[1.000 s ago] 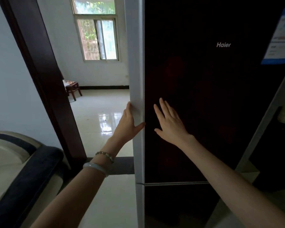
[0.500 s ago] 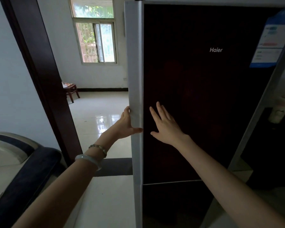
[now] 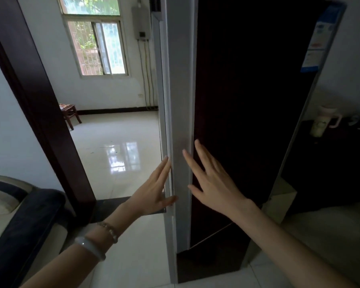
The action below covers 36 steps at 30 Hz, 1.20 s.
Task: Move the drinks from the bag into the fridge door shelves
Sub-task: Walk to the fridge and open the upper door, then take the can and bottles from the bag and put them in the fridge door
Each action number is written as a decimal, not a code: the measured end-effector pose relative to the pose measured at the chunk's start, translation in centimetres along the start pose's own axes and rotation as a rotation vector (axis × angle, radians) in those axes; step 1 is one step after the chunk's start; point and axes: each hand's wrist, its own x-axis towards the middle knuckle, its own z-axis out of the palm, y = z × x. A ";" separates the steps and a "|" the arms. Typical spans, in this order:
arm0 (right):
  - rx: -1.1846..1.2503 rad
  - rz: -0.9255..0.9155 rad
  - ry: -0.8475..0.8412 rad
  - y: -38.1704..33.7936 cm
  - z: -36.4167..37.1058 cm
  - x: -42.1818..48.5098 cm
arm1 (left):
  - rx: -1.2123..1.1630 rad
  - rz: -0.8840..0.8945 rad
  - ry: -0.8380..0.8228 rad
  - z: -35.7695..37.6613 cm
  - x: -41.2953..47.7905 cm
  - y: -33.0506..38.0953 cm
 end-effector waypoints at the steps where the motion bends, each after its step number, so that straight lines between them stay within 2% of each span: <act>1: -0.011 -0.014 0.028 -0.5 0.0 -0.6 | 0.041 0.038 -0.004 -0.1 -0.2 0.3; 10: -0.043 0.024 0.073 -1.1 -2.5 -7.8 | 0.142 0.220 0.007 2.4 -2.8 7.2; 16: -0.037 0.077 0.021 -0.4 -5.5 -14.2 | 0.157 0.150 0.057 6.2 -4.5 14.2; 20: -0.019 0.111 -0.006 0.0 -7.4 -19.0 | 0.171 0.232 0.135 8.0 -5.2 19.3; 23: -0.015 0.157 -0.023 0.5 -9.0 -22.3 | 0.199 0.258 0.131 9.2 -5.4 21.9; 30: -0.254 0.320 0.086 1.2 -12.0 -28.4 | 0.278 0.387 0.056 10.9 -4.6 26.1; 36: -0.303 0.303 0.136 1.4 -13.2 -29.9 | 0.299 0.265 0.095 10.7 -2.9 25.7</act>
